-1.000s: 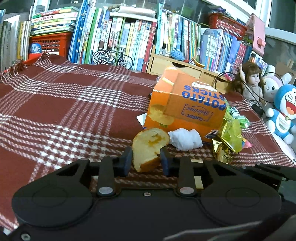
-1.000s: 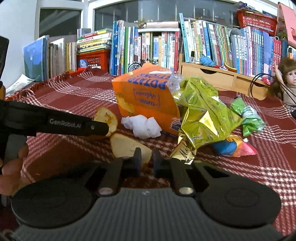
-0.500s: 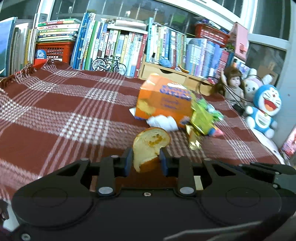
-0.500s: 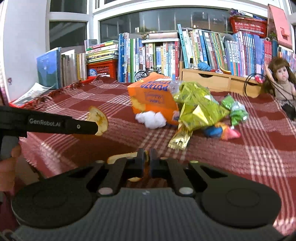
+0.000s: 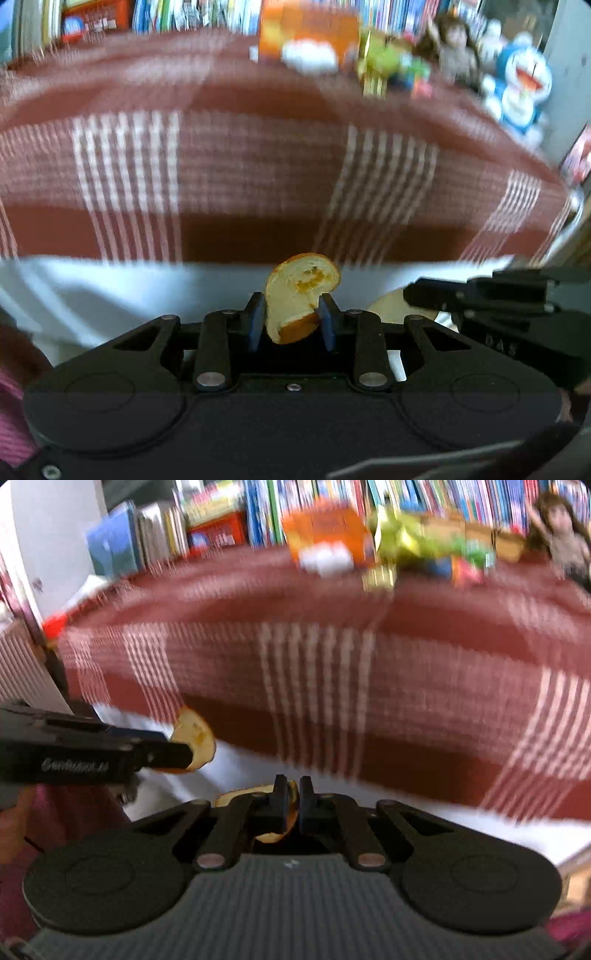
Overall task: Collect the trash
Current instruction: 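Carry both pieces over the trash bin and open both tools, then move both open tools back over the table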
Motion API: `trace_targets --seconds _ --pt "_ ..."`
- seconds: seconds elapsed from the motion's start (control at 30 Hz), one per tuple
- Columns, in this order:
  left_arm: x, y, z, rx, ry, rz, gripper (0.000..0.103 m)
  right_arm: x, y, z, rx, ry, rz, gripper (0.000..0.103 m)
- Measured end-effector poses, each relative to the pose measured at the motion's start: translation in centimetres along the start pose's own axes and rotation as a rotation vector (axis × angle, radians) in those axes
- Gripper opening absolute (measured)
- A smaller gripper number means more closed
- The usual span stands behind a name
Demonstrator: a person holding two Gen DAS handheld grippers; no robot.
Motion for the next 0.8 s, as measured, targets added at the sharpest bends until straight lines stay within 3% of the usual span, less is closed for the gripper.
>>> trace_targets --seconds 0.07,0.23,0.37,0.43,0.47,0.5,0.57,0.8 --pt "1.2 2.5 -0.4 -0.044 -0.002 -0.054 0.030 1.1 2.2 0.4 0.010 0.012 -0.060 0.009" --pt "3.5 8.3 -1.4 -0.074 -0.037 -0.208 0.030 3.4 7.2 1.4 0.029 0.062 -0.178 0.010" --pt "4.8 10.0 -1.8 -0.094 -0.040 -0.260 0.034 4.3 9.3 1.3 0.043 0.059 -0.224 0.015" --pt "5.1 10.0 -1.9 -0.094 -0.048 -0.261 0.040 4.6 9.7 1.3 0.034 0.063 -0.231 0.028" --pt "5.2 9.8 -2.0 -0.097 -0.046 -0.254 0.048 4.5 9.7 1.3 0.029 0.066 -0.232 0.042" --pt "5.3 9.6 -2.0 -0.105 -0.040 -0.246 0.053 4.6 9.7 1.3 0.022 0.066 -0.231 0.049" --pt "4.3 9.0 -1.8 -0.123 -0.029 -0.235 0.072 4.4 9.6 1.3 0.022 0.062 -0.220 0.053" --pt "2.2 5.8 -1.7 -0.125 -0.007 -0.148 0.084 1.9 7.0 1.2 0.001 0.073 -0.160 0.065"
Point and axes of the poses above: each gripper's, at about its wrist camera, not at the fingertips, and y roughly the way its jaws point, z to its right, x to its underside, the point moved 3 cm from there along y, roughly the way its jaws point, and after that the axes turned 8 degrees about -z, right-handed, at the moved point
